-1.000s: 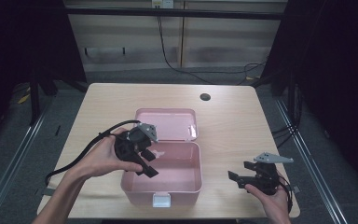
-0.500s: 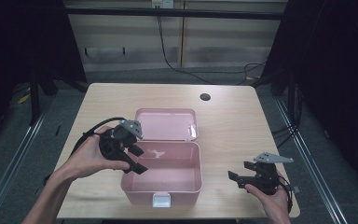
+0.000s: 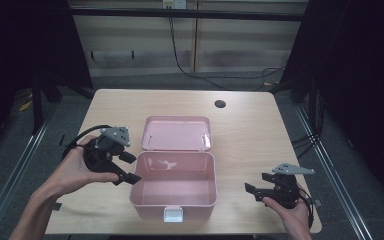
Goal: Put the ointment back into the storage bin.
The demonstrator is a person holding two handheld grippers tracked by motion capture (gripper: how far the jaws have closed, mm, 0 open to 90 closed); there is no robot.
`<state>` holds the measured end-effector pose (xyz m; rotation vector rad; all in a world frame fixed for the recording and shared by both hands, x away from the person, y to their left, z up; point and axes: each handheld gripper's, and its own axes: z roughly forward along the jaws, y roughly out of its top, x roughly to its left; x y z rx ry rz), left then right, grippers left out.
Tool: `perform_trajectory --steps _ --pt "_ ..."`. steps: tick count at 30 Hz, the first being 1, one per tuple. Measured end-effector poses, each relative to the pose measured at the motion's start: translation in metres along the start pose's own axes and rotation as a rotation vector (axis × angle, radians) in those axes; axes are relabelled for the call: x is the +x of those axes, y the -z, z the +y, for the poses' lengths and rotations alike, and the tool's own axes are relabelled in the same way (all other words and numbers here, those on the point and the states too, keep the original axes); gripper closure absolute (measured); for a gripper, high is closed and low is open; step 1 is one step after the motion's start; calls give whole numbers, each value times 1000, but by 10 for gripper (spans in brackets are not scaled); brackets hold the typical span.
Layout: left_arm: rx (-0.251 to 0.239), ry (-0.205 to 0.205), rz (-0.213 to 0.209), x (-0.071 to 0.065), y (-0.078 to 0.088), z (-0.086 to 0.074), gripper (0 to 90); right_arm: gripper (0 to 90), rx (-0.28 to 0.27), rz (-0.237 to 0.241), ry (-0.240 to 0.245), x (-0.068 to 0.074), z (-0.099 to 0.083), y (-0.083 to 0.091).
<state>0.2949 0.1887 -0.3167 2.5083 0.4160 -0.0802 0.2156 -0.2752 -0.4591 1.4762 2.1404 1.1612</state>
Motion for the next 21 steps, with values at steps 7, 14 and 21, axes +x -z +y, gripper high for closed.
perform_trajectory --steps 7,14,21 --pt "-38 32 19 5 4 -22 325 193 0 -1 -1 0 0 0" --pt "-65 77 36 13 3 -48 325 193 1 0 0 0 0 0" --pt "-89 123 67 17 -1 -69 320 193 2 -3 1 1 0 -1"
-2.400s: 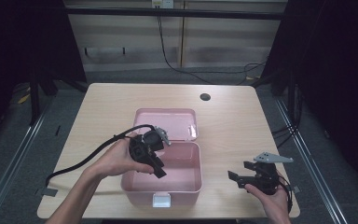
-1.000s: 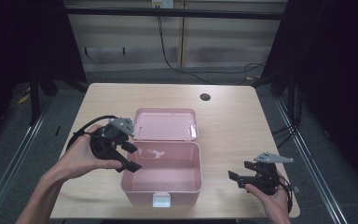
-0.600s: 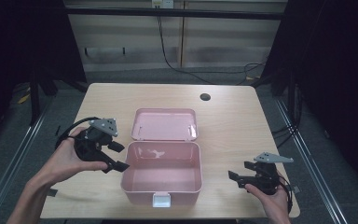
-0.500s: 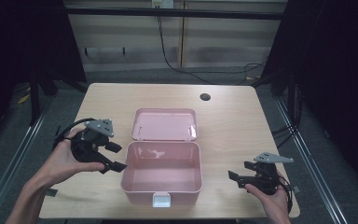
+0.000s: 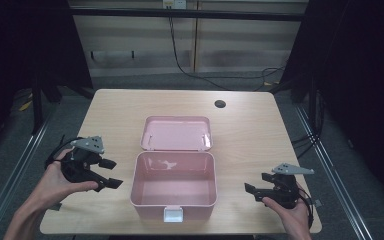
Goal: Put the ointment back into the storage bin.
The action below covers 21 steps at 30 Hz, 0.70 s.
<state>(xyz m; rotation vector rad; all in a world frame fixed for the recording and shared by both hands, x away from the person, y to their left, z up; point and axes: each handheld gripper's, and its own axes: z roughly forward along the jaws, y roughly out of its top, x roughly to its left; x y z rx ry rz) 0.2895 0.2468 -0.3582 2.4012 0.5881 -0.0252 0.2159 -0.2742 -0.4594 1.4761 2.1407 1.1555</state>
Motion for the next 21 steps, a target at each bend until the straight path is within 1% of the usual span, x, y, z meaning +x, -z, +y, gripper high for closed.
perform_trajectory --steps 1,3,4,5,6,7,9,11,13,14,15,16,17,18,19,20,21 --pt "-6 10 11 1 -1 -3 320 194 1 0 -1 0 0 0" --pt "-14 18 29 3 -3 -9 329 193 1 2 1 0 0 0" --pt "-2 21 26 4 -6 -11 331 193 1 1 0 0 0 0" --pt "12 19 36 5 -7 -14 333 193 2 1 0 0 0 0" --pt "16 19 49 5 -9 -16 333 193 3 0 -1 0 0 0" --pt "11 22 47 6 -10 -19 333 194 3 0 0 0 0 0" --pt "2 32 57 7 -13 -25 334 193 5 -1 1 0 0 0" --pt "-14 48 71 10 -16 -32 334 193 5 -5 -3 -1 0 0" --pt "-22 72 80 12 -19 -40 328 193 5 -7 -3 -1 0 0" --pt "-25 76 91 12 -21 -44 329 194 5 -7 -2 0 0 0" --pt "-26 87 86 13 -24 -47 328 193 4 -6 -2 0 0 0" --pt "-6 86 89 13 -26 -50 329 193 3 -6 1 0 0 0" --pt "-5 98 93 14 -29 -53 328 193 5 -7 0 0 0 -1" --pt "-4 103 89 14 -32 -55 325 193 5 -7 1 0 0 -1" --pt "-4 101 94 15 -35 -57 324 193 5 -7 1 0 -1 -1" --pt "8 105 99 15 -40 -59 324 193 6 -7 -3 0 -1 -2" --pt "12 91 116 15 -42 -61 324 193 2 -7 -2 0 -1 -2"
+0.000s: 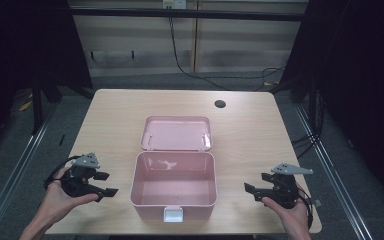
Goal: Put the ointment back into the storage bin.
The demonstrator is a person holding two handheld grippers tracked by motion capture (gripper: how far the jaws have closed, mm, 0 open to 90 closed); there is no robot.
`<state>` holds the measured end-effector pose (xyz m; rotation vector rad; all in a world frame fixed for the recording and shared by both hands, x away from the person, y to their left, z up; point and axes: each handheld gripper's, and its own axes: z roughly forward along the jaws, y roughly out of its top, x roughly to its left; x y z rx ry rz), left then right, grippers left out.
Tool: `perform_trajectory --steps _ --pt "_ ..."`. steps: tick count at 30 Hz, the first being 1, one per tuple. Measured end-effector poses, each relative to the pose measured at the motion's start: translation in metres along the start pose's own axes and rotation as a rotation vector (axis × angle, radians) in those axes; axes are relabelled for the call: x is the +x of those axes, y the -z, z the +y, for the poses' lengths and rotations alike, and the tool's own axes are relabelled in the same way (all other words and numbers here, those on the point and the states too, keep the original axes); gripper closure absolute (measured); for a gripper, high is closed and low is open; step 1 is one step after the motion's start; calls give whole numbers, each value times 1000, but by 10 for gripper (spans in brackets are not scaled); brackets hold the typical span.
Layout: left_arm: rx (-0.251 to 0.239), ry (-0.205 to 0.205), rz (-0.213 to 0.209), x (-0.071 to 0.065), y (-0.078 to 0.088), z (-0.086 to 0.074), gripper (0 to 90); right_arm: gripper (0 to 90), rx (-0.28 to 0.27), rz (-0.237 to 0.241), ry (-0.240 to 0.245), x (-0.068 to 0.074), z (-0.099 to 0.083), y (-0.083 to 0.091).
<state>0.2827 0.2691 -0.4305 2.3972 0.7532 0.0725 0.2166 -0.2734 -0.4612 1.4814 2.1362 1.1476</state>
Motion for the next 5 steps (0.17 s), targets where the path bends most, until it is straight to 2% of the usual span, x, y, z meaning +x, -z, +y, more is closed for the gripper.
perform_trajectory --steps 1,2,3,5 --pt "-13 6 7 0 -2 -2 324 193 -2 1 1 0 0 0" --pt "-14 23 -5 -1 -6 -4 323 194 -4 1 1 0 0 -1" --pt "2 23 -16 0 -9 -6 316 193 -7 1 -1 0 0 -1" --pt "15 29 -10 -1 -14 -9 314 193 -3 -3 -2 0 -1 -2"
